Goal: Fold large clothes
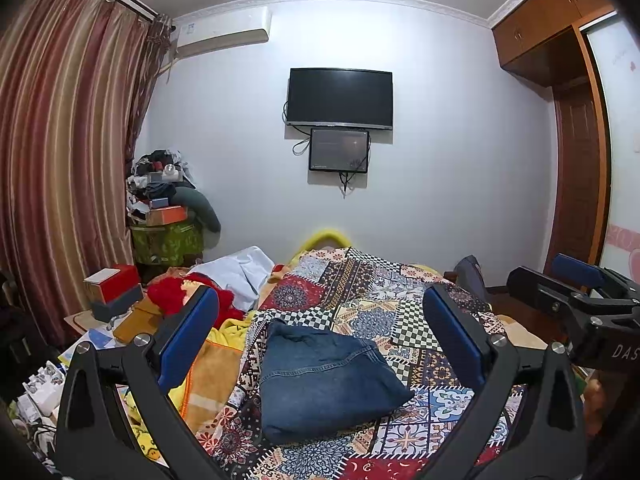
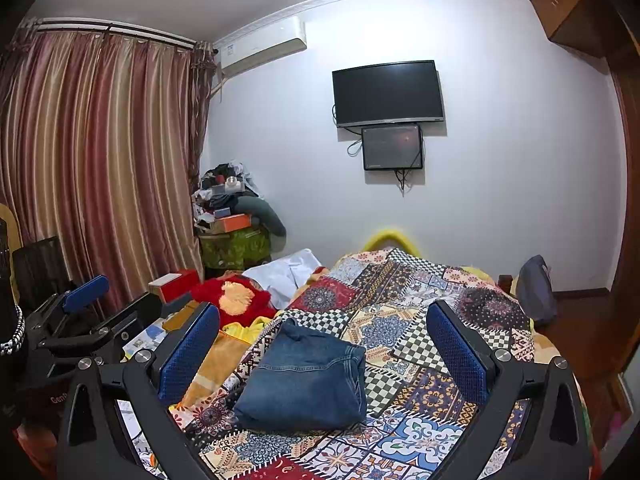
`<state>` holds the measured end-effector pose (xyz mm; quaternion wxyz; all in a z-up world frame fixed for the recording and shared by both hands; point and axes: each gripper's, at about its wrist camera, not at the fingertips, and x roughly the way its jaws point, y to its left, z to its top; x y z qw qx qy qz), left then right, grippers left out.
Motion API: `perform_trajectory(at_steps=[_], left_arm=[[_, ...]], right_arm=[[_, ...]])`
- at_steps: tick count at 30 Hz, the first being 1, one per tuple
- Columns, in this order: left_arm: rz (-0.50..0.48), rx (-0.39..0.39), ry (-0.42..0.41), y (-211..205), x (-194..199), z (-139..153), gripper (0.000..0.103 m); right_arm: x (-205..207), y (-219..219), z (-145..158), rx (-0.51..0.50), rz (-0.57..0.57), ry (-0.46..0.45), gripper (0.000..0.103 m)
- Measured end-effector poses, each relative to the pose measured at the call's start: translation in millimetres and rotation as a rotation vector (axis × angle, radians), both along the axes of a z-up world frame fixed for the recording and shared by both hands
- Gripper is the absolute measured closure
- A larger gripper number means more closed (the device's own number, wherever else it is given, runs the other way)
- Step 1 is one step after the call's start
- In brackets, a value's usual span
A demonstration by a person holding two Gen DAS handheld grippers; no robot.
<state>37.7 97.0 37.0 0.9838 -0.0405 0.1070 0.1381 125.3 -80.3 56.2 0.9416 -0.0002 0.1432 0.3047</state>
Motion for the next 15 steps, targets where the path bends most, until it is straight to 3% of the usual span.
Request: perform_trajectory(at_steps=[15], left_arm=[[-0.034, -0.019, 0.009, 2.5, 1.6, -2.1, 0.0]], right_arm=[[-2.4, 3.3, -4.9, -0.001, -0.015, 0.009, 0.0]])
